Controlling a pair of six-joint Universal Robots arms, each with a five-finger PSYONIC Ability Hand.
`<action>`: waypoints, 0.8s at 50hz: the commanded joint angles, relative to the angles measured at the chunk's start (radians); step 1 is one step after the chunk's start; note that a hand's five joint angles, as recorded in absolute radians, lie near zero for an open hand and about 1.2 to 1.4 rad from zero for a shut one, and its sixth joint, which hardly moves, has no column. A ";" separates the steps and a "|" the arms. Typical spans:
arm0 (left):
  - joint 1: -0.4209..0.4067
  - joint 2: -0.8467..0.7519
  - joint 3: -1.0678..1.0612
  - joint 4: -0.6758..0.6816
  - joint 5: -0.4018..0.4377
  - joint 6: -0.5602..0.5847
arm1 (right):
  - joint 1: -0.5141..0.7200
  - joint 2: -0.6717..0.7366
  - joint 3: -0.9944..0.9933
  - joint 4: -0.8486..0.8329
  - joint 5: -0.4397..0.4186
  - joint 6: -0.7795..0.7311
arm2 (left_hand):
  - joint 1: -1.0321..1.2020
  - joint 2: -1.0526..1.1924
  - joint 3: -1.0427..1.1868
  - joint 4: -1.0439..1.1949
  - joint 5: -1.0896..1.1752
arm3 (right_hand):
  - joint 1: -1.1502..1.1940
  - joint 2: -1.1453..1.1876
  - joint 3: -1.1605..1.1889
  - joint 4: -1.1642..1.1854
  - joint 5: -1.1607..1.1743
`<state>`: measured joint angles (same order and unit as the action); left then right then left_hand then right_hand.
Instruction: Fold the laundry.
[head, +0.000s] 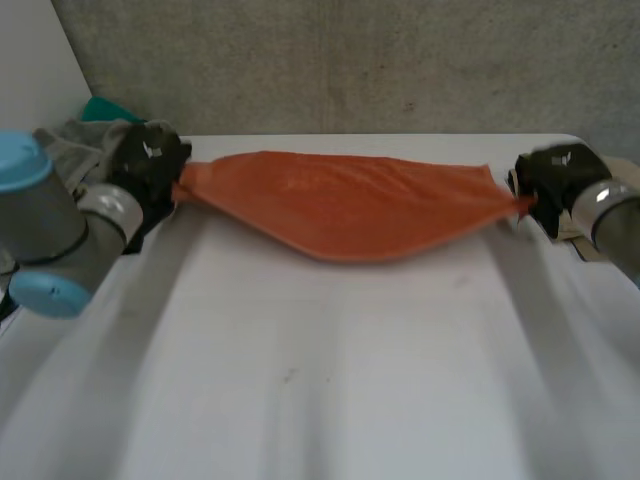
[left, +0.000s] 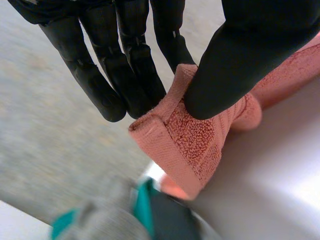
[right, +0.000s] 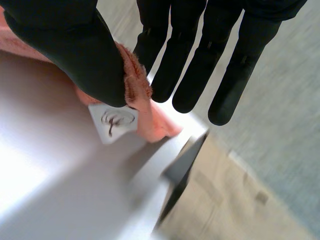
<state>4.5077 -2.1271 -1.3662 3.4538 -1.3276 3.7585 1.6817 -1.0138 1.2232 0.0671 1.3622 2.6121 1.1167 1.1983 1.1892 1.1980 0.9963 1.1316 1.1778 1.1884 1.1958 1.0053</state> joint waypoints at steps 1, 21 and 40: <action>0.031 0.139 -0.224 -0.201 0.019 0.157 | -0.091 -0.115 0.142 0.230 -0.008 -0.219 | 0.280 0.198 0.207 0.198 0.225 | 0.265 0.218 0.208 0.200 0.216; 0.031 0.168 -0.088 -0.702 -0.039 0.353 | -0.165 -0.055 0.007 0.545 -0.029 -0.331 | 0.280 0.198 0.207 0.198 0.225 | 0.265 0.218 0.208 0.200 0.216; -0.131 -0.299 0.527 -0.405 -0.220 0.256 | 0.007 0.283 -0.280 -0.070 0.178 -0.144 | 0.280 0.198 0.207 0.198 0.225 | 0.265 0.218 0.208 0.200 0.216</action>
<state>4.4100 -2.3197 -0.9761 2.9672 -1.5537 4.0243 1.6543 -0.8354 1.0431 0.0919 1.4360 2.4983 1.1167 1.1983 1.1892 1.1981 0.9963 1.1315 1.1778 1.1886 1.1959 1.0053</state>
